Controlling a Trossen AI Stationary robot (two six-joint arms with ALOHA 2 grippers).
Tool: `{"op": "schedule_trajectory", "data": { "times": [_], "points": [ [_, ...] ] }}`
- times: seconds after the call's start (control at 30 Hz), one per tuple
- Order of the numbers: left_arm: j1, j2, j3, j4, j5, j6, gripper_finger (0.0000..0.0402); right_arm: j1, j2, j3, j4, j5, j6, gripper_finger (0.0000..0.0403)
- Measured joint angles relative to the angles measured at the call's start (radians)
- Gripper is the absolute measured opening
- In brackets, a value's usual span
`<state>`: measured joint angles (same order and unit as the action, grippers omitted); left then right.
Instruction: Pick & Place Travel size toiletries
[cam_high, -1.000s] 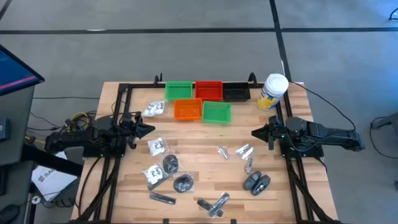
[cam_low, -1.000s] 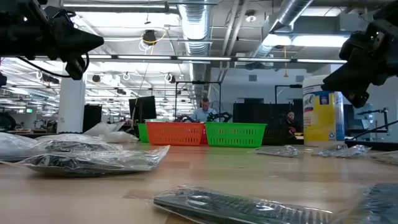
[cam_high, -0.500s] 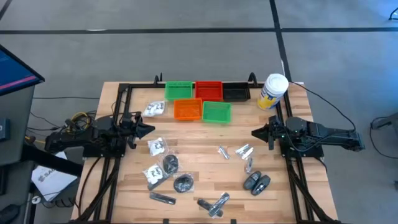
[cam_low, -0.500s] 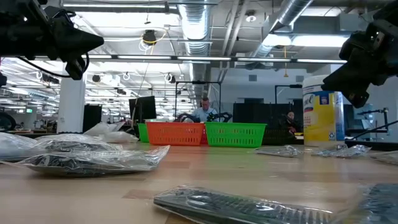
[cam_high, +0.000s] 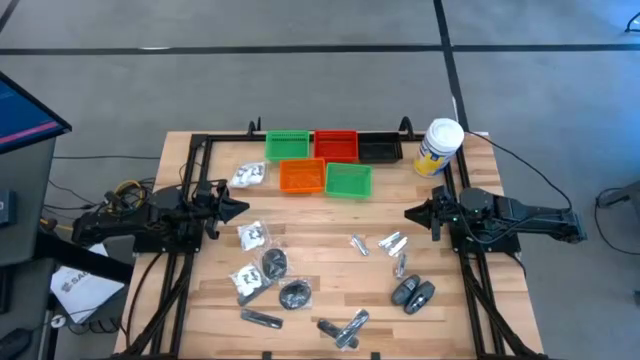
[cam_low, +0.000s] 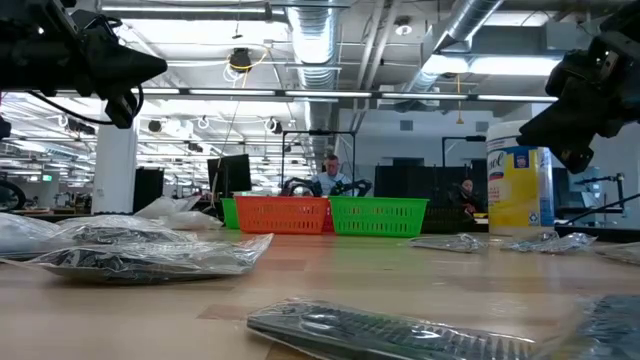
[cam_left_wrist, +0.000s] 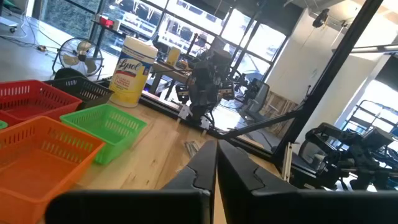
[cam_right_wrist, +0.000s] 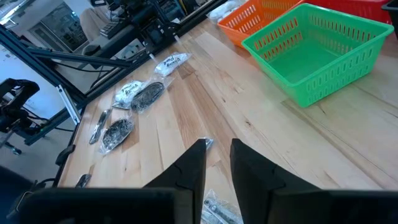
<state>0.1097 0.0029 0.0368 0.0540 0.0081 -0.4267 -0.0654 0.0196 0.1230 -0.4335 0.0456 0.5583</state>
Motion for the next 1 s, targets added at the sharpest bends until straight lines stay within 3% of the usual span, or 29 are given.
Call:
{"op": "schedule_trajectory", "data": {
  "times": [0.3,0.57,0.7,1.0],
  "points": [
    [0.000,0.000,0.000,0.002,0.000,0.004,0.0007,0.000,0.000,0.000,0.000,0.000,0.000,0.0067],
    [0.000,0.004,0.000,0.096,-0.167,0.060,0.0007,0.000,0.000,0.000,0.000,0.000,0.000,0.0067],
    [0.000,0.005,0.000,0.118,-0.193,0.049,0.0007,0.000,0.000,0.000,0.000,0.000,0.000,0.0067],
    [0.000,0.004,0.000,0.168,-0.194,-0.142,0.0007,0.000,0.000,0.000,0.000,0.000,0.000,0.0067]
  ]
}}
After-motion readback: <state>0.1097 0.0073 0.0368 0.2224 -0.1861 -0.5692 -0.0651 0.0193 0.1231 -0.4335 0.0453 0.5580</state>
